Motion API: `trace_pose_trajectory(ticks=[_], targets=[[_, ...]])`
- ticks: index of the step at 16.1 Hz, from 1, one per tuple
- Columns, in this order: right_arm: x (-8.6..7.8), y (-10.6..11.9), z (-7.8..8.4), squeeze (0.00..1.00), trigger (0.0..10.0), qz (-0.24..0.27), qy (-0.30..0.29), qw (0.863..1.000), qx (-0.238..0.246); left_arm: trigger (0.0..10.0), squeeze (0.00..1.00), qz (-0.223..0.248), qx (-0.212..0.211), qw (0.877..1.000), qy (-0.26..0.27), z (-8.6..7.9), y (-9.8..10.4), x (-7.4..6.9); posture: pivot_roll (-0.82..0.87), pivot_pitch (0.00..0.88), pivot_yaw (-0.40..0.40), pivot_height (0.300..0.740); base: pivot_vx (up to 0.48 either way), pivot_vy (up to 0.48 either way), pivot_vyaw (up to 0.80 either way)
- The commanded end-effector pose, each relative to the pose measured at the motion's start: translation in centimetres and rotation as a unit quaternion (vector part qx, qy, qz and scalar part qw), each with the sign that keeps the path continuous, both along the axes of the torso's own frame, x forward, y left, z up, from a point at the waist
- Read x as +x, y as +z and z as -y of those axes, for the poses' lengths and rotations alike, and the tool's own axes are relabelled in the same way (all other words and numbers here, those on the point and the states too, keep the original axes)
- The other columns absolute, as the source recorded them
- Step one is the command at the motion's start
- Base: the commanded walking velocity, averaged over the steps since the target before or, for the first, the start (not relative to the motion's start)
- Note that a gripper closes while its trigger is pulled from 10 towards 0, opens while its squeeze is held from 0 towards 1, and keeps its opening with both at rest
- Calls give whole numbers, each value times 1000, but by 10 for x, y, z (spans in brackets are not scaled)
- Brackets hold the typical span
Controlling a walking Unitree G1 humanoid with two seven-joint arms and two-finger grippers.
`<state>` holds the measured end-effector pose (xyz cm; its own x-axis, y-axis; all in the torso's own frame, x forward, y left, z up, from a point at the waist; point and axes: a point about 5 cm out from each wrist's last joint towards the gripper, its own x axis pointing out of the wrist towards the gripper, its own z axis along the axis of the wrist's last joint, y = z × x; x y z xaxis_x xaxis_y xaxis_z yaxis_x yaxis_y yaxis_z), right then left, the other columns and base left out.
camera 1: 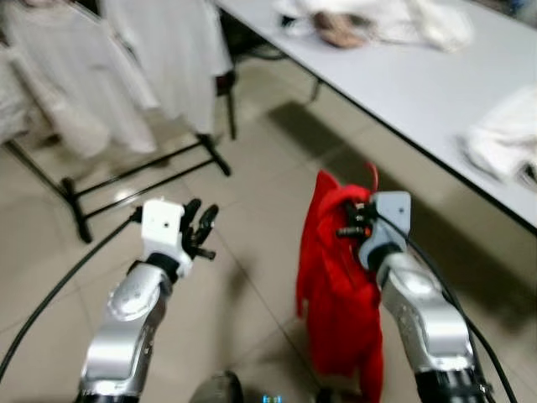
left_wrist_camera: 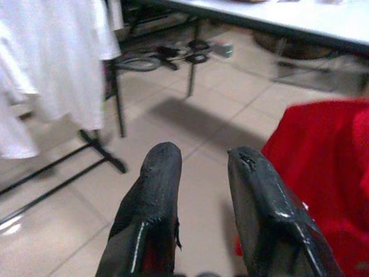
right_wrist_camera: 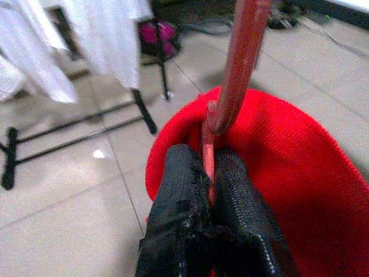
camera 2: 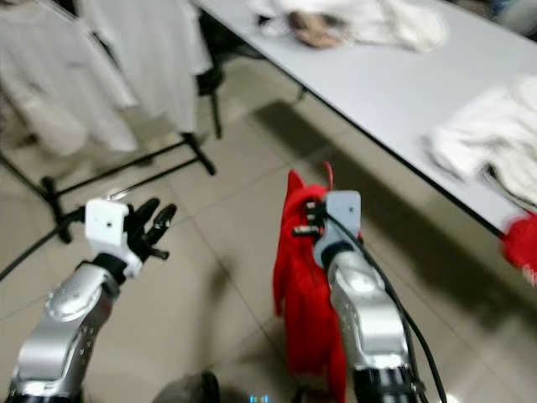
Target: Hang hanger
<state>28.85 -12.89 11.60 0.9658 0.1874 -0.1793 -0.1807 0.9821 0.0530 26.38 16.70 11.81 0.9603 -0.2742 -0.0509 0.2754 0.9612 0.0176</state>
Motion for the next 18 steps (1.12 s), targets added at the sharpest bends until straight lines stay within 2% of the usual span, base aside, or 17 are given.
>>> trace_pose_trajectory(ticks=[1,6,8,9,13,18], targets=[[0,10,-3,0,10000,34,9,999,-1,10000,0,-4,1,1000,-2,3,-2,-1,-61,147,49,740,409,0,0],[3,13,-5,0,10000,55,2,998,-21,10000,0,-1,-1,1000,-4,3,0,0,-55,145,47,740,405,0,0],[4,13,-6,0,10000,39,-2,999,21,10000,0,1,-5,1000,-4,4,1,0,-53,145,48,740,405,0,0],[4,14,-4,0,10000,43,-3,999,9,10000,0,1,-5,1000,-5,4,1,0,-53,146,49,740,405,0,0],[1,17,-13,0,10000,52,34,998,24,10000,0,2,-4,1000,-7,6,1,0,-53,145,46,740,405,0,0],[3,20,-15,0,10000,70,36,997,12,10000,0,2,-3,1000,-5,6,1,0,-52,144,44,740,403,0,0]])
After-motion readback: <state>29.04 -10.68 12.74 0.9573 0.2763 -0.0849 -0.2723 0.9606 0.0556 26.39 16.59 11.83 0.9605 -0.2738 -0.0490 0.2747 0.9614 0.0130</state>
